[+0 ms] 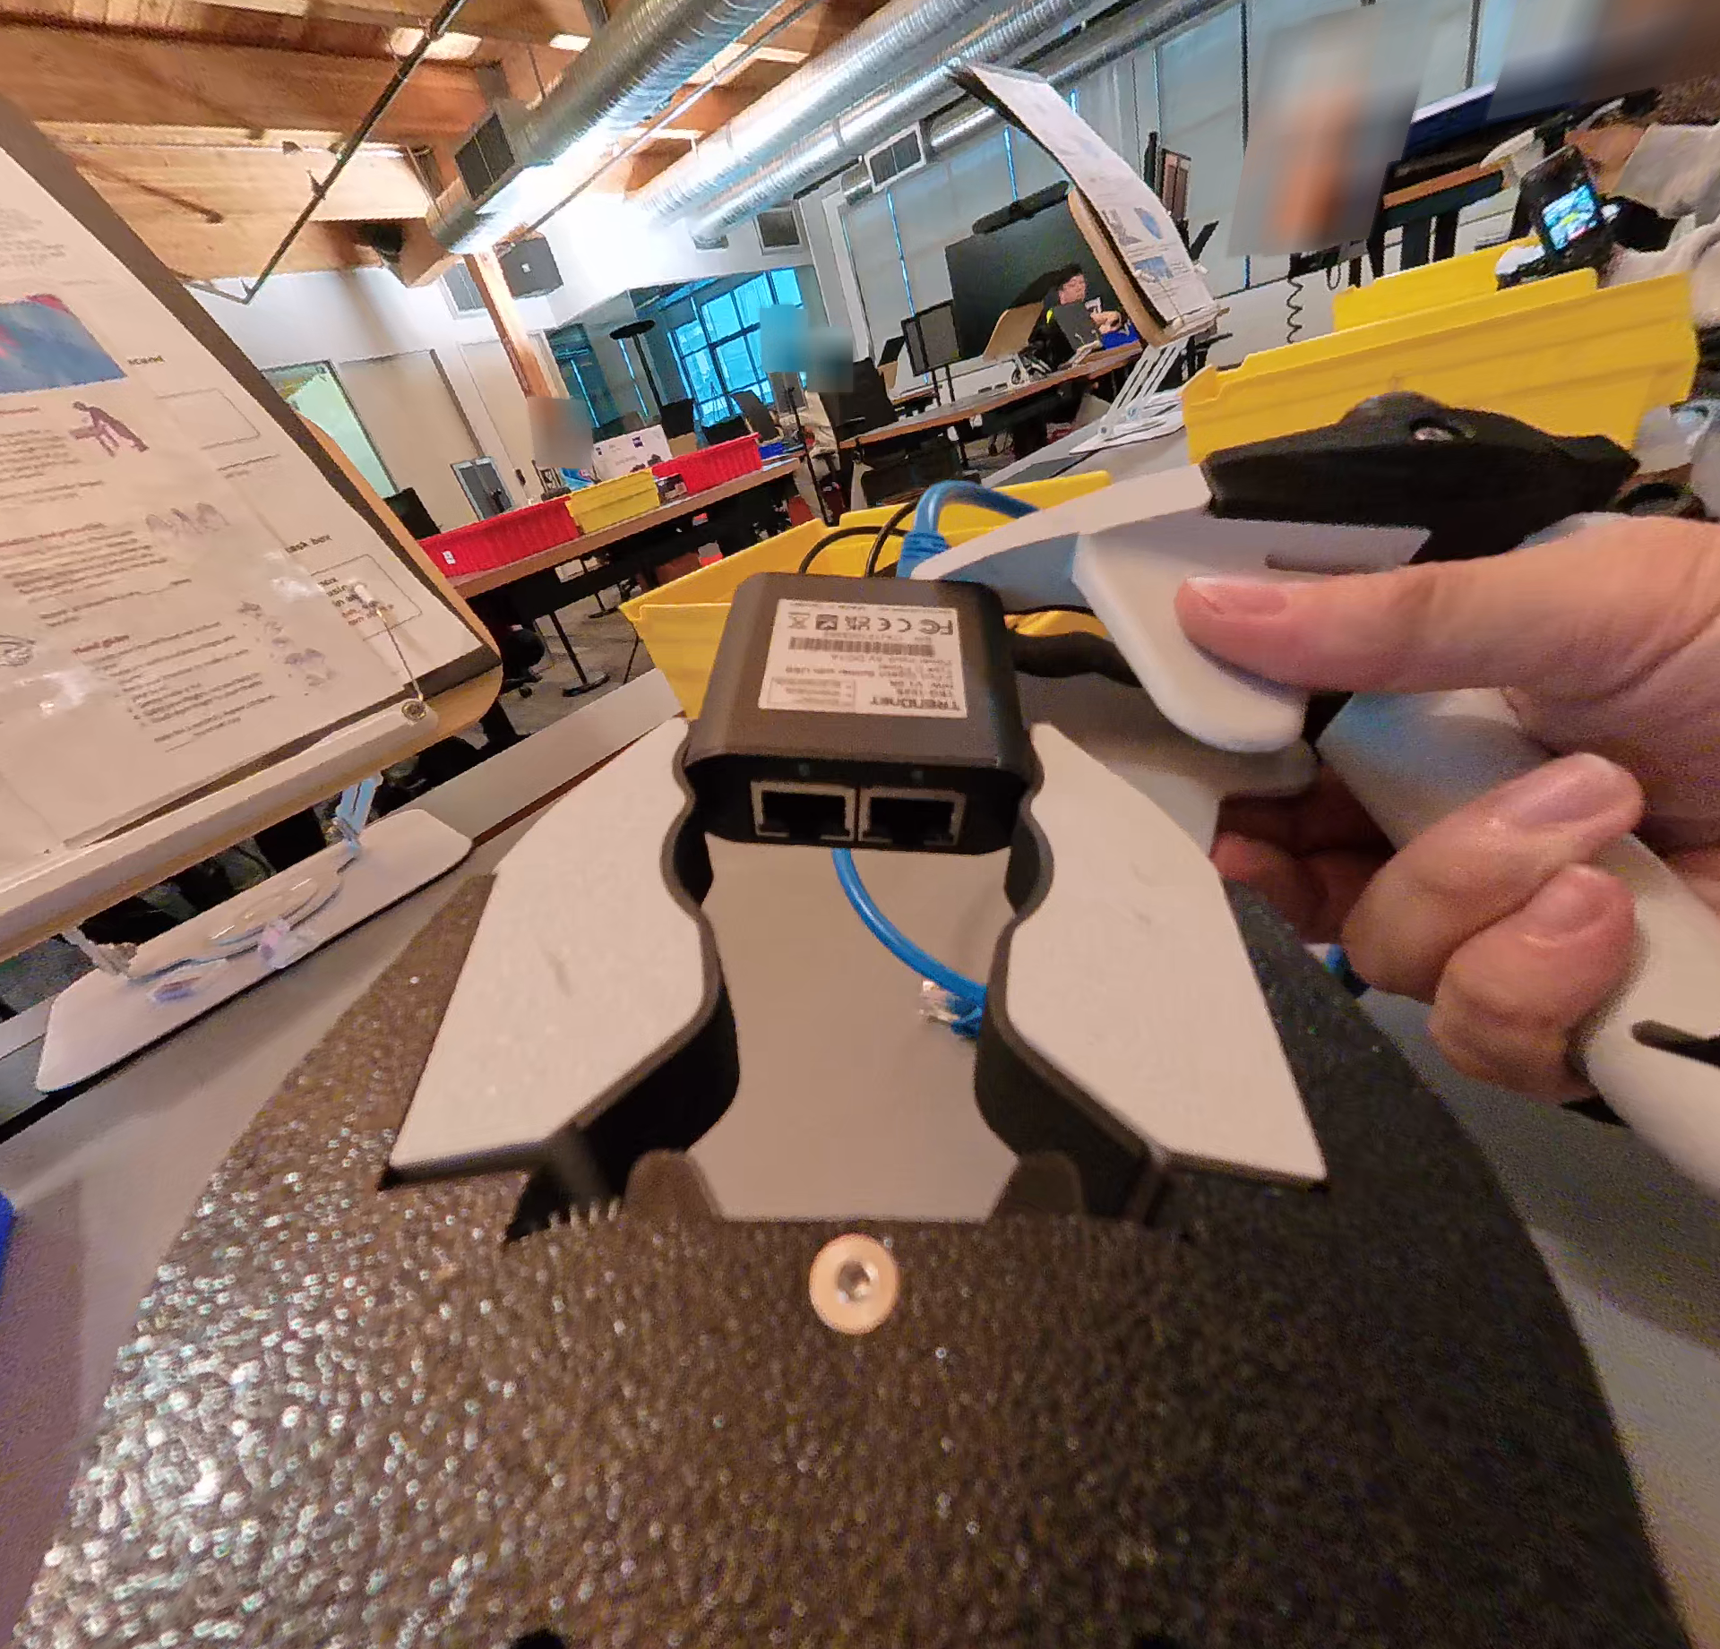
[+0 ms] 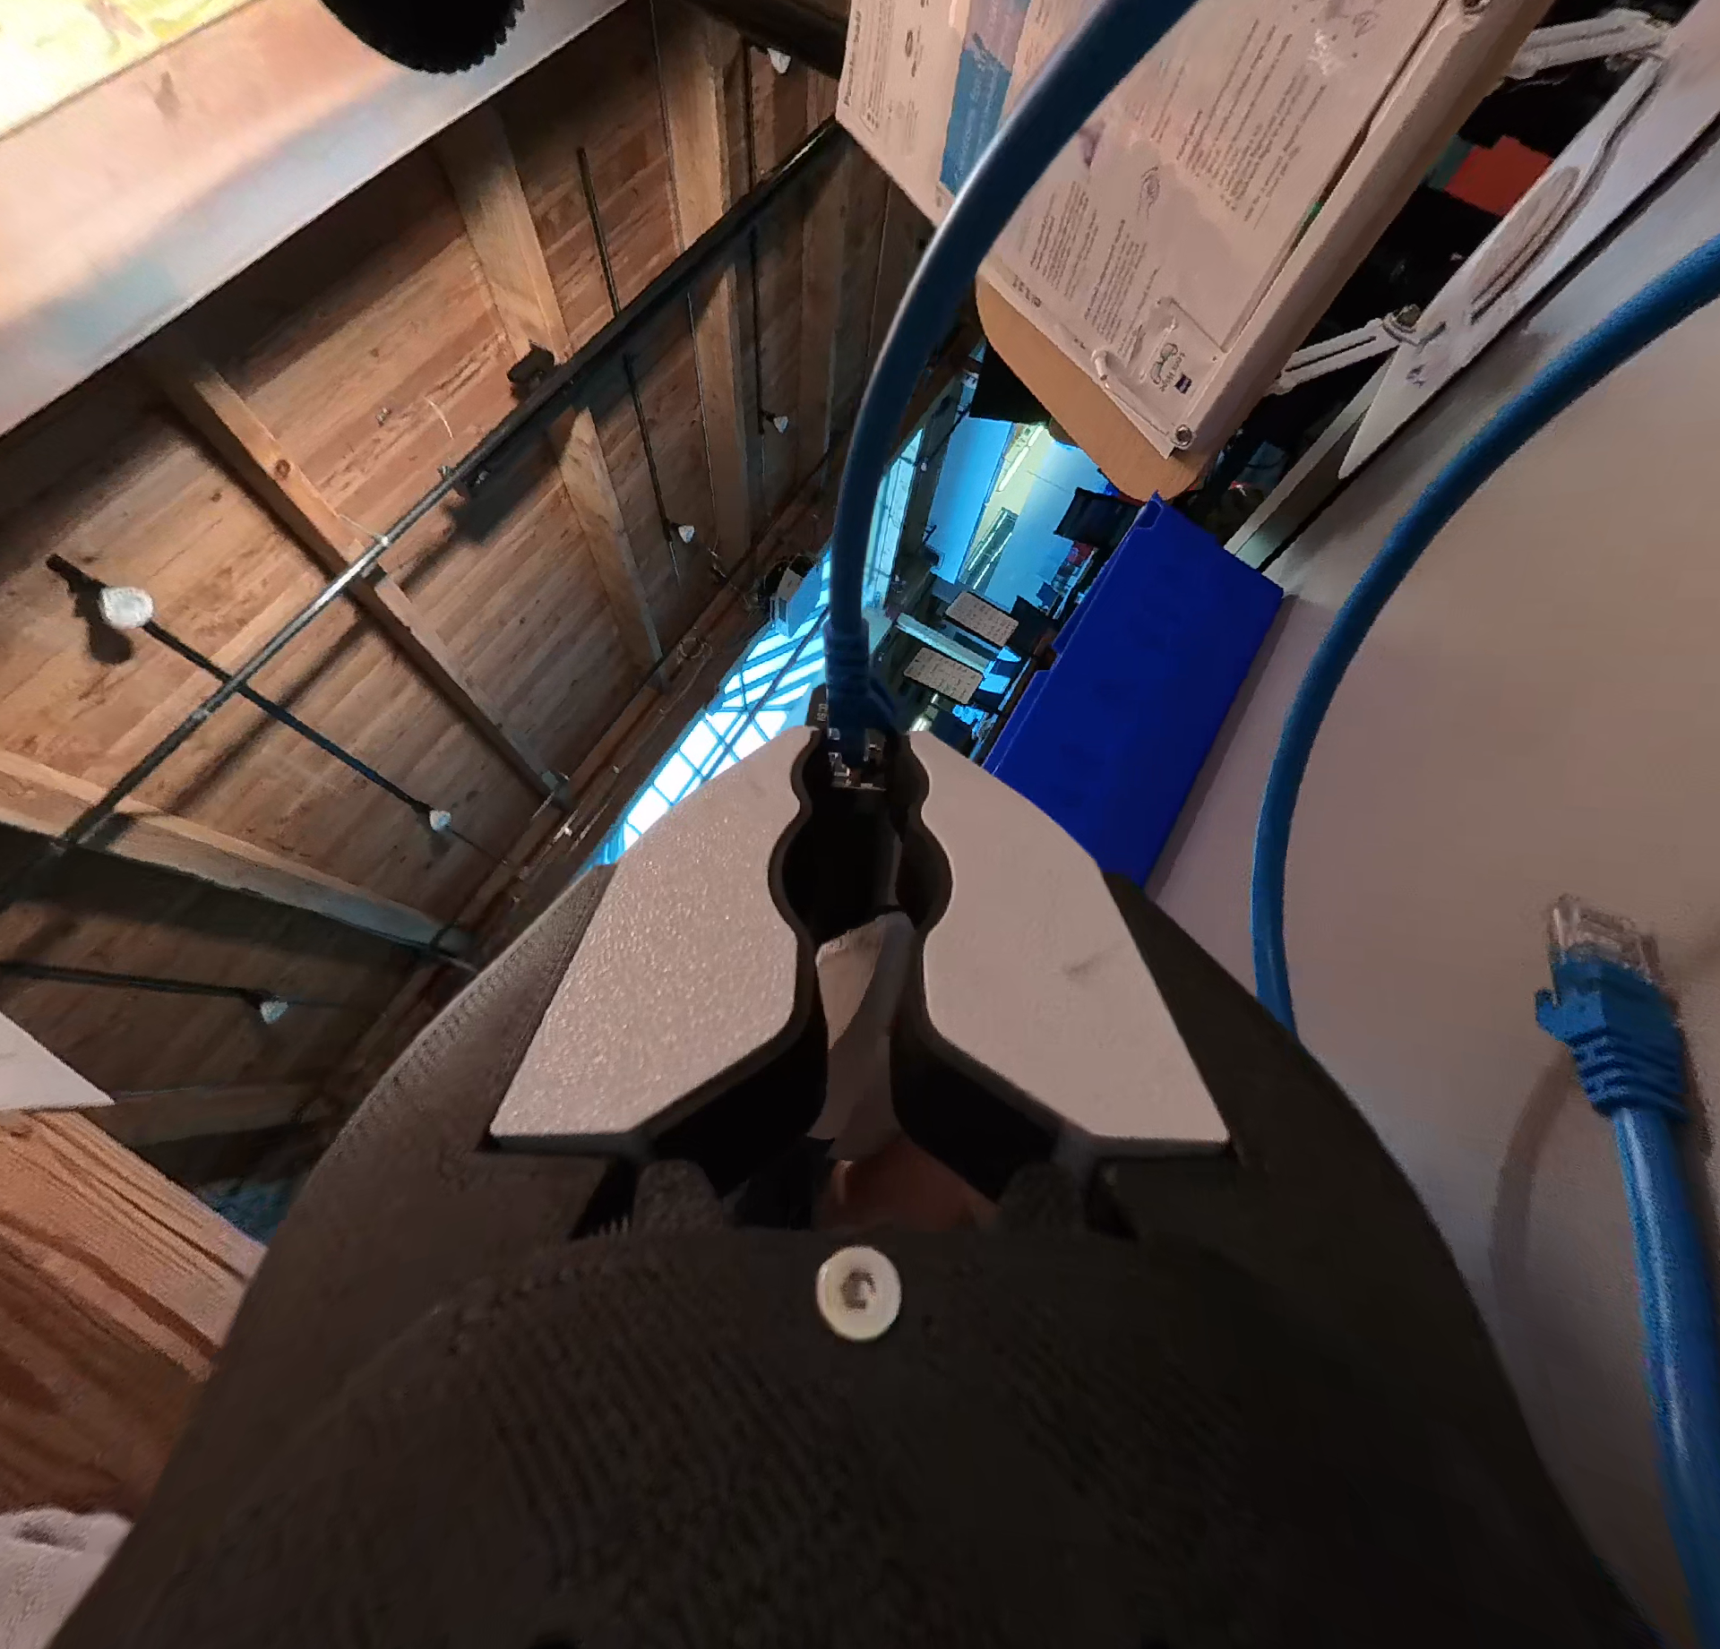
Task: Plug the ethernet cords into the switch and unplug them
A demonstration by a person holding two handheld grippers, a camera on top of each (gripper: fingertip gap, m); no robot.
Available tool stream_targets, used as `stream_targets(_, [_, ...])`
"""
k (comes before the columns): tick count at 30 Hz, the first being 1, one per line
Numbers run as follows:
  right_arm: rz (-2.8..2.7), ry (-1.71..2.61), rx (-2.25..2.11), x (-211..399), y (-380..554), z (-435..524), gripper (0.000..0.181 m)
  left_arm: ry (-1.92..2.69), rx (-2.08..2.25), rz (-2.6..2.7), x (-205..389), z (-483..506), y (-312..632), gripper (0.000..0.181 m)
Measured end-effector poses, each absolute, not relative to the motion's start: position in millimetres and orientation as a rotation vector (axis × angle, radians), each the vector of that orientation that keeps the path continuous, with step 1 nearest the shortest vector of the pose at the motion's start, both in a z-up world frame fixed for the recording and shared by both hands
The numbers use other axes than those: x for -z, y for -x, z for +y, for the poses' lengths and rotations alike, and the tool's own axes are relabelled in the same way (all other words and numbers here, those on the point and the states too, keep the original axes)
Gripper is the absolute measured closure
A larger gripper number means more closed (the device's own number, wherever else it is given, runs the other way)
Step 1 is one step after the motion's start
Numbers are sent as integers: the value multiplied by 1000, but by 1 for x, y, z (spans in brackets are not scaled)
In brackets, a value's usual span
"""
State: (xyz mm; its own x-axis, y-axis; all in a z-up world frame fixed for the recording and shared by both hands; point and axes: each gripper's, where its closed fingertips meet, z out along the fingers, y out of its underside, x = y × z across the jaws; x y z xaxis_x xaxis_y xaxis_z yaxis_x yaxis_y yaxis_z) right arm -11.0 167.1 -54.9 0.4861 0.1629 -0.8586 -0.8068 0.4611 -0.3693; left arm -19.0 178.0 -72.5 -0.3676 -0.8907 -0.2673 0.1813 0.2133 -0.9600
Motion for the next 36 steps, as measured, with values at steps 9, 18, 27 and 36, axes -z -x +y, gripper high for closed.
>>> stream_targets(9, [710, 959, -643, 47, 10, 176, 169, 700, 1188, 1418, 71, 190, 15, 120])
stream_targets(18, [681, 961, -634, 46, 8, 177, 169, 764, 1240, 1388, 72, 190, 15, 120])
stream_targets(27, [743, 973, -730, 47, 9, 177, 169, 741, 1255, 1396, 71, 190, 17, 120])
stream_targets(36, [747, 1059, -694, 54, 8, 174, 169, 708, 1167, 1416, 75, 189, 15, 120])
